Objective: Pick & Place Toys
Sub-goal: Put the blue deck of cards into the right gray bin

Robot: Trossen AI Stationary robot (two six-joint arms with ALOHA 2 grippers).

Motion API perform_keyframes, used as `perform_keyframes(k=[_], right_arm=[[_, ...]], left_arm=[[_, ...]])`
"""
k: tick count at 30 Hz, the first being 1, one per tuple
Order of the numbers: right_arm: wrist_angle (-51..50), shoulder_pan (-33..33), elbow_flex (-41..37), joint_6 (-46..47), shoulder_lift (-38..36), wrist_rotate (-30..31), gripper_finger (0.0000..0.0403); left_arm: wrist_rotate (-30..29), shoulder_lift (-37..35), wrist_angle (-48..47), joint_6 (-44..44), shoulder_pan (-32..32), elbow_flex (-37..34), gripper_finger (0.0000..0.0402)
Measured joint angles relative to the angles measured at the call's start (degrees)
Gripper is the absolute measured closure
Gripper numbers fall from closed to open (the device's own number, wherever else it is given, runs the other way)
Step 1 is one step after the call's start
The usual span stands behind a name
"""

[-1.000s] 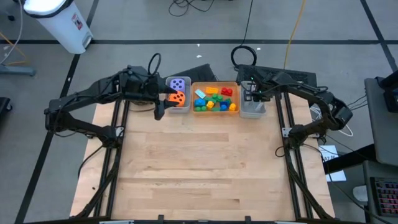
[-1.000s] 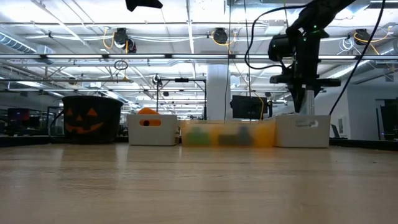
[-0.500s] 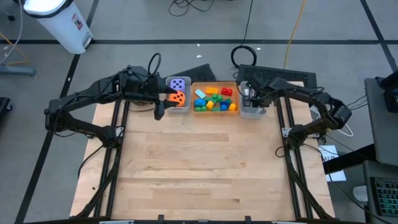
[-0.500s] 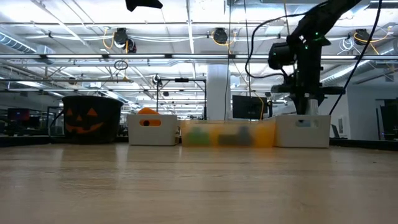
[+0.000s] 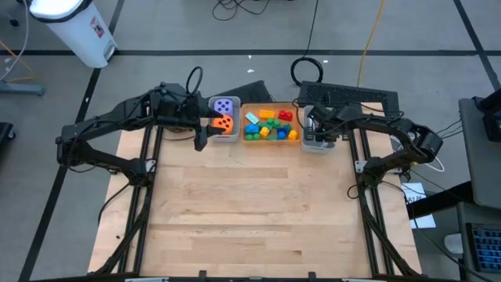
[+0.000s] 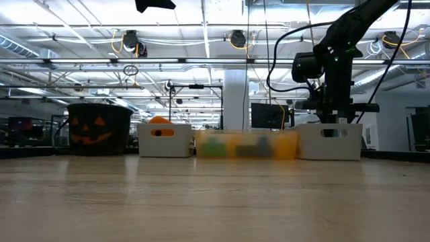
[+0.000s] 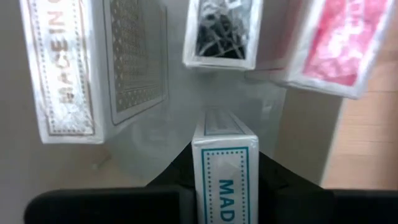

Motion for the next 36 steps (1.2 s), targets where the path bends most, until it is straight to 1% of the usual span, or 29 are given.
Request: perform_keyframes(k=[6, 9, 20, 24, 28, 32, 36], right_arm=[[0.18, -0.01, -0.04, 0.02, 0.00, 0.02, 0.0346], [0.22, -0.02, -0.07, 0.00, 0.02, 0.02, 0.0338], [0.32, -0.02, -0.24, -0.56, 0.17, -0.20, 0.0275], [1.95, -0.02, -0.24, -1.29, 0.17, -0.24, 0.0250], [3.44, -0.04, -0.21, -1.45, -0.20, -1.58, 0.0228], [2.43, -0.04, -0.17, -1.53, -0.62, -1.70, 0.0213], [1.01, -0.07, -0.17, -1.53, -1.43, -1.66, 0.0207]], left_arm=[[-0.02, 0.00, 0.00, -0.37, 0.00, 0.00, 0.0156], [0.00, 0.00, 0.00, -0.37, 0.00, 0.00, 0.0156], [0.01, 0.00, 0.00, -0.35, 0.00, 0.00, 0.0156], [-0.02, 0.00, 0.00, -0.13, 0.00, 0.00, 0.0156], [0.00, 0.00, 0.00, -0.11, 0.00, 0.00, 0.0156], [0.00, 0.00, 0.00, -0.11, 0.02, 0.00, 0.0156], [0.01, 0.00, 0.00, -0.20, 0.00, 0.00, 0.0156]])
